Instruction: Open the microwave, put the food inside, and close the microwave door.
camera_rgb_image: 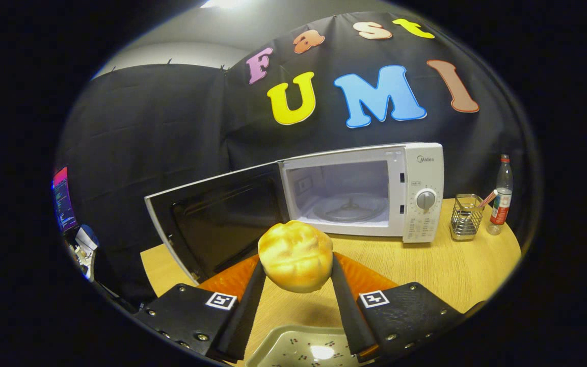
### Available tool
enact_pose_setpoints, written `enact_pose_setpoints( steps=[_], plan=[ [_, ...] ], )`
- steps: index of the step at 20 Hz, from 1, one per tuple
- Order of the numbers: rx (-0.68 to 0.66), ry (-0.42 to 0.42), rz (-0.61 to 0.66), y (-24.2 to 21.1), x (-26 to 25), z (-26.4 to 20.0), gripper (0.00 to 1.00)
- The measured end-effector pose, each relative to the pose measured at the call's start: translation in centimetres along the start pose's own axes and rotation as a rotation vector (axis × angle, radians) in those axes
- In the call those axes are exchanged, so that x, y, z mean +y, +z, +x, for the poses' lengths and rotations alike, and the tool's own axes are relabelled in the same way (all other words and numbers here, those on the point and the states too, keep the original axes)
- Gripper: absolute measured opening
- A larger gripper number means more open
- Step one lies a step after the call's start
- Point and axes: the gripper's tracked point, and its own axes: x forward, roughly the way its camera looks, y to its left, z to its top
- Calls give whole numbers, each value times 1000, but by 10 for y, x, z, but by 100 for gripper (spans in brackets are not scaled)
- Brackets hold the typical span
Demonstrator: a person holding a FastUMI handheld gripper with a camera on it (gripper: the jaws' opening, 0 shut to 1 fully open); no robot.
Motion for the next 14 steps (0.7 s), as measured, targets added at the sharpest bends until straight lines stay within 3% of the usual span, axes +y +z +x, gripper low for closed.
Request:
enact_pose_setpoints(
  steps=[5,14],
  plan=[
    [-11,-85,36,23,-6,57,73],
    [-31,-257,288,41,-38,177,73]
  ],
)
